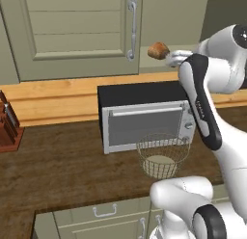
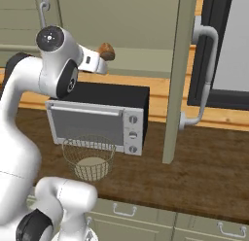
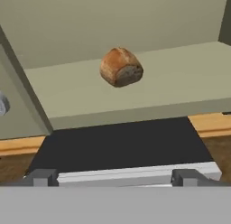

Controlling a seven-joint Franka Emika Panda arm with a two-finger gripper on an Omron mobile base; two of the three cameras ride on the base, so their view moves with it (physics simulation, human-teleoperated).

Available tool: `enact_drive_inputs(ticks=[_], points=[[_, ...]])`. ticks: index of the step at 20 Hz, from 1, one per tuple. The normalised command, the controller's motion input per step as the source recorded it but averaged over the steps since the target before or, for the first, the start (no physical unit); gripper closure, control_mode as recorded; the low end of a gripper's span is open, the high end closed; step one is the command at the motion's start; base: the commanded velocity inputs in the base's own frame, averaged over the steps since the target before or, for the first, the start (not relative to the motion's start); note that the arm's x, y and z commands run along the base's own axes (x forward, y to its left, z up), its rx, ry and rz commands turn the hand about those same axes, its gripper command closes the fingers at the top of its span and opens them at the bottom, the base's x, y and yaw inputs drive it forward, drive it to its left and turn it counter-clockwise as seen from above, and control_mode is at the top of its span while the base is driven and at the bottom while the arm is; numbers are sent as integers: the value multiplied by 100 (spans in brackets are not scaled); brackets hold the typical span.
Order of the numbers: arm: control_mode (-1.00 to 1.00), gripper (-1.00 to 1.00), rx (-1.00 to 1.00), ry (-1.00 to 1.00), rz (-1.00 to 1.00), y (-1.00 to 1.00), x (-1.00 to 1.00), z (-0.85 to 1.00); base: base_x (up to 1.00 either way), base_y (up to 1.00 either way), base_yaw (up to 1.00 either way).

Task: Open the cabinet, pick up the bread from the cabinet and place it in the basket. Then move the basket to the dining counter.

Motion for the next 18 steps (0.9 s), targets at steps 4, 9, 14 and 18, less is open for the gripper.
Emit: enact_drive_inputs(ticks=[4, 9, 14, 18], points=[[-100, -100, -5, 2, 17, -7, 83, 4, 0, 0, 0], [-100, -100, -11, 4, 9, -9, 79, 7, 0, 0, 0], [-100, -100, -15, 10, 0, -7, 88, 1, 0, 0, 0], [-100, -100, -1, 1, 0, -14, 75, 0, 0, 0, 0]])
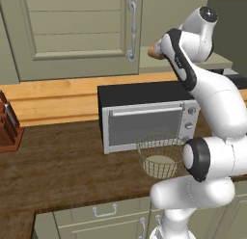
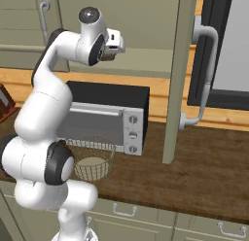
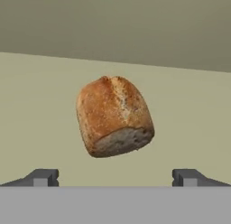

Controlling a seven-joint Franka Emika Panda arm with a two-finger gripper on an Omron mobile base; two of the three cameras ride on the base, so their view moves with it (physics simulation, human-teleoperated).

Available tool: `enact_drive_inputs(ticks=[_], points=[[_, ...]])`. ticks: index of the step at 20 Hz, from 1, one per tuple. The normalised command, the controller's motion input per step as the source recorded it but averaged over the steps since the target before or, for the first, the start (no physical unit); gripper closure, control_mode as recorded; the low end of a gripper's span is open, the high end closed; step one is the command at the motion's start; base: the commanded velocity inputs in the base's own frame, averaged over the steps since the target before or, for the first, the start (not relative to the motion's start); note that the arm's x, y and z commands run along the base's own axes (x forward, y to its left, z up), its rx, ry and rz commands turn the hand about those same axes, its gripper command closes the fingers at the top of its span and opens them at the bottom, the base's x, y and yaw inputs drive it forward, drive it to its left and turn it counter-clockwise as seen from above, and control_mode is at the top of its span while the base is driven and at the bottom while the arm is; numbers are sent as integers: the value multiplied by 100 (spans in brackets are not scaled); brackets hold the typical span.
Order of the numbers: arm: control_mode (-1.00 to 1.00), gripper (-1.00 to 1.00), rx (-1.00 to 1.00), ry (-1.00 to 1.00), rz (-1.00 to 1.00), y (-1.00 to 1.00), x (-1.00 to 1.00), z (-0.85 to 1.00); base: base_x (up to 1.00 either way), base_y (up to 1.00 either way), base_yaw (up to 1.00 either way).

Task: Open the cabinet, pick up the bread from the cabinet and place it in the basket. Then move the basket to the dining counter.

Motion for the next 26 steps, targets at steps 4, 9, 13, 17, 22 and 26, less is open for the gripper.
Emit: enact_drive_inputs(ticks=[4, 9, 13, 17, 22, 26], points=[[-100, -100, 0, -1, 0, -19, 58, 0, 0, 0, 0], [-100, -100, 0, 0, 4, 0, 25, 1, 0, 0, 0], [-100, -100, 0, 2, 2, 9, 4, 0, 0, 0, 0], [-100, -100, 0, 4, 1, 23, 0, 0, 0, 0, 0], [-100, -100, 0, 1, 1, 17, 1, 0, 0, 0, 0], [-100, -100, 0, 0, 0, 0, 12, -6, 0, 0, 0]])
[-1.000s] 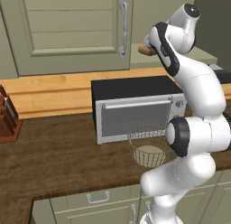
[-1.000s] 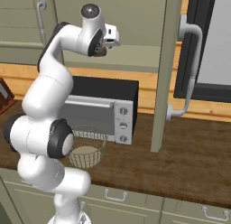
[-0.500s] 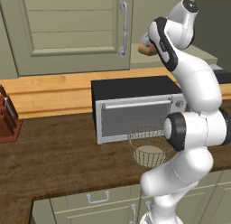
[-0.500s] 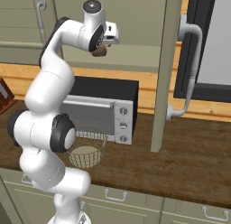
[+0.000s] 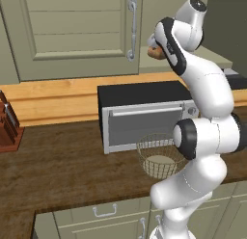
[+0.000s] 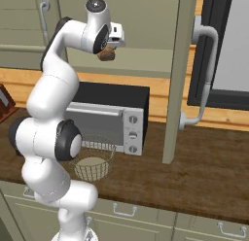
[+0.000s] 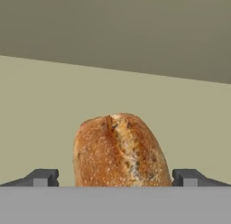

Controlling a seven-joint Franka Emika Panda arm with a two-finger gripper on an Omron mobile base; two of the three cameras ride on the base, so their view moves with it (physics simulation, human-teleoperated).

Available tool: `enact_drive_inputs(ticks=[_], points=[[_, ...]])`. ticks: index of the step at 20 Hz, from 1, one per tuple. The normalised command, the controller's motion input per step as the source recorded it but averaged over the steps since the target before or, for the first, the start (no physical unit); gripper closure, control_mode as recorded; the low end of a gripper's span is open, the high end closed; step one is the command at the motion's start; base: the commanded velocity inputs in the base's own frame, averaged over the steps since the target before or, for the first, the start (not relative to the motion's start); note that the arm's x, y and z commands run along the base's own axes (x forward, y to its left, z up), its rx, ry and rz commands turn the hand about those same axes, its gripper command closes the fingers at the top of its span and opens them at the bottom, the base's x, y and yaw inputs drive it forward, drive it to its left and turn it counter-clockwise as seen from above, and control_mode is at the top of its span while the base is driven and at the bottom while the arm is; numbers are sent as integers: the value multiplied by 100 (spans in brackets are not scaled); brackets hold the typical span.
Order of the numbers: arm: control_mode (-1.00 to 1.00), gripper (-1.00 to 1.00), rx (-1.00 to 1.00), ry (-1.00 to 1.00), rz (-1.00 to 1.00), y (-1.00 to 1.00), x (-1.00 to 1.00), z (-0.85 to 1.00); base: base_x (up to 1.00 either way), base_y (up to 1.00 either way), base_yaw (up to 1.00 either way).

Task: Open the cabinet, pick up the bread from the cabinet and place it in the basket. Then move the basket to the dining counter.

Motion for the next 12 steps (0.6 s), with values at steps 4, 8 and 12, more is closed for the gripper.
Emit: enact_drive_inputs(ticks=[4, 8, 12], points=[[-100, -100, 0, 1, 0, 0, 8, -16, 0, 0, 0], [-100, -100, 0, 3, 2, 1, 0, -32, 0, 0, 0], [-100, -100, 0, 1, 1, 0, 0, -38, 0, 0, 0]])
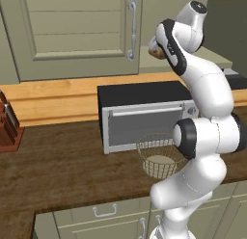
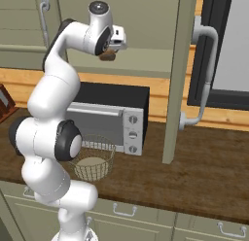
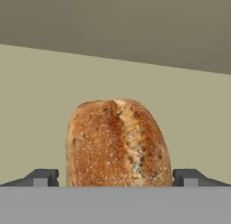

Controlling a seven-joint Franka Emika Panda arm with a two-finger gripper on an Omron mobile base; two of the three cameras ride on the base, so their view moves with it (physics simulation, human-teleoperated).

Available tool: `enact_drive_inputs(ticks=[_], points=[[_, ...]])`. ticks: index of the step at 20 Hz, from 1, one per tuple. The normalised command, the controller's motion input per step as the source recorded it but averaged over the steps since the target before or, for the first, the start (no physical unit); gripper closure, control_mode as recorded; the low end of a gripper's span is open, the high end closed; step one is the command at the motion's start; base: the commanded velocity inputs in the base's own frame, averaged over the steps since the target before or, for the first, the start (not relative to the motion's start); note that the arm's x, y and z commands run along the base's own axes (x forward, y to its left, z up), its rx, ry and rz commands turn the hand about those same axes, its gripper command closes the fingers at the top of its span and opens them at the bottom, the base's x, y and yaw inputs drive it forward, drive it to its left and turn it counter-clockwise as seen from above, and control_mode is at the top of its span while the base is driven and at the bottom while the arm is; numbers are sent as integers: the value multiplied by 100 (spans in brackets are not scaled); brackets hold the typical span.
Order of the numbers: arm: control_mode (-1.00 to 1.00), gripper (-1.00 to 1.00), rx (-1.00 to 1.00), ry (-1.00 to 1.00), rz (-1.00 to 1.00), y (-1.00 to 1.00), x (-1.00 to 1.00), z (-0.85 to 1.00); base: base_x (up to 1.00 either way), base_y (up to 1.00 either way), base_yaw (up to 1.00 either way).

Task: Open the cabinet, pick up the bread from the cabinet and place it in the basket. Then move the basket to the dining counter.

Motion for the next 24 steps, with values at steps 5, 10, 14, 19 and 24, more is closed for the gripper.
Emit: enact_drive_inputs(ticks=[5, 10, 14, 19, 24], points=[[-100, -100, -1, -1, 1, 0, 5, -50, 0, 0, 0], [-100, -100, 0, -4, 1, 2, 5, -27, 0, 0, 0], [-100, 100, 0, 0, 0, 7, 0, -8, 0, 0, 0], [-100, 100, 0, -4, 0, 5, 0, -18, 0, 0, 0], [-100, 100, 1, -18, 0, 0, -3, -22, 0, 0, 0]])
